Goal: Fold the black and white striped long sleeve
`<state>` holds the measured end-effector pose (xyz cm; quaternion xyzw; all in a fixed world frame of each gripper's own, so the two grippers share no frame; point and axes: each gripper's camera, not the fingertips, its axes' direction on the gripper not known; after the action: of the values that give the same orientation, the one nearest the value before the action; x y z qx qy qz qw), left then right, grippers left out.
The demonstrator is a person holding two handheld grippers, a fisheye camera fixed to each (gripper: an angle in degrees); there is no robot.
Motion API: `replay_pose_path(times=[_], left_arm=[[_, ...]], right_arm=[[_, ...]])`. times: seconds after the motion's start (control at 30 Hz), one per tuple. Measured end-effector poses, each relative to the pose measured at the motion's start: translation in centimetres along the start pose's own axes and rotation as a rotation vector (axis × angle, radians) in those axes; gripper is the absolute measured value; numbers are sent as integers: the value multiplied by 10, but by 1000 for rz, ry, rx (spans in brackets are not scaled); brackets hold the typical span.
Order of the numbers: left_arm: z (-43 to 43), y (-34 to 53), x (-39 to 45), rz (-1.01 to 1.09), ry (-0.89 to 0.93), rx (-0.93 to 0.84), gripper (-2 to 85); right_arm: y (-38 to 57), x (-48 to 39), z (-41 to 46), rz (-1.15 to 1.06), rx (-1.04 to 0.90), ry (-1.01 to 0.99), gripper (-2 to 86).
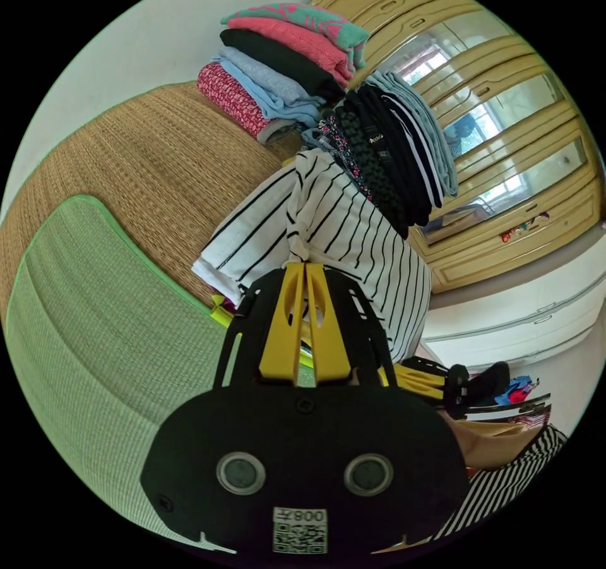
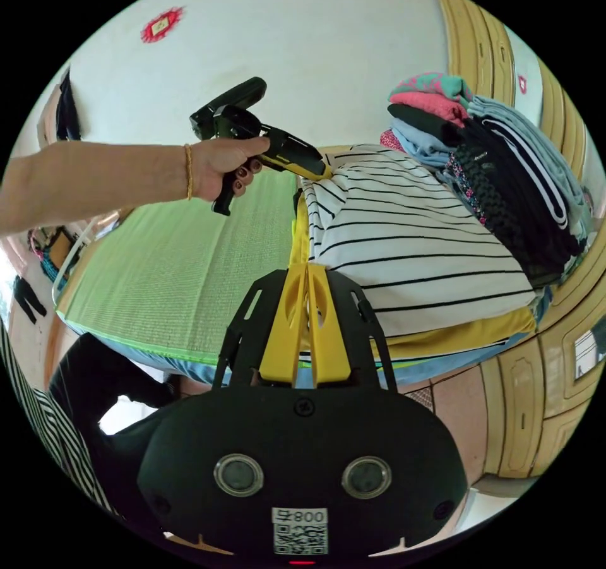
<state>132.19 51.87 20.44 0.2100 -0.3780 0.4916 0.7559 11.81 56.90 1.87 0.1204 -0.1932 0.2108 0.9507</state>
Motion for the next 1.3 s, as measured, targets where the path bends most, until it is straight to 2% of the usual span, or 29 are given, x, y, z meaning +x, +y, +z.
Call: replay_pose_path(times=[0.13, 0.3, 0.37, 0.5, 0.67, 0.83, 0.9, 1.1, 1.17, 1.3], left_arm=[[-6, 22, -2, -40, 95, -1, 3], [-43, 98, 17, 122, 142, 88, 3], [-58, 167, 18, 181, 97, 82, 3], [-63, 290, 4, 161, -43, -8, 2], [-39, 451, 2, 115, -238, -211, 2], [-3, 523, 31, 195, -378, -321, 2], [6, 543, 39, 219, -416, -278, 3], [9, 582, 28, 95, -306, -237, 2], [10, 593, 30, 79, -118, -290, 1], [-4, 618, 70, 162, 88, -201, 2]], right_arm=[[-27, -7, -32, -20, 3, 54, 1], [-58, -7, -76, -32, -7, 105, 1], [-75, -7, -107, -33, -10, 140, 1], [-95, -7, -168, 3, 15, 165, 0], [-115, -36, -274, -18, 93, 144, 0], [-134, -70, -371, -31, 182, 148, 0], [-141, -84, -411, -47, 214, 161, 1], [-144, -139, -550, -142, 317, 291, 2], [-135, -157, -605, -149, 353, 330, 4], [-111, -175, -680, -142, 417, 399, 9]])
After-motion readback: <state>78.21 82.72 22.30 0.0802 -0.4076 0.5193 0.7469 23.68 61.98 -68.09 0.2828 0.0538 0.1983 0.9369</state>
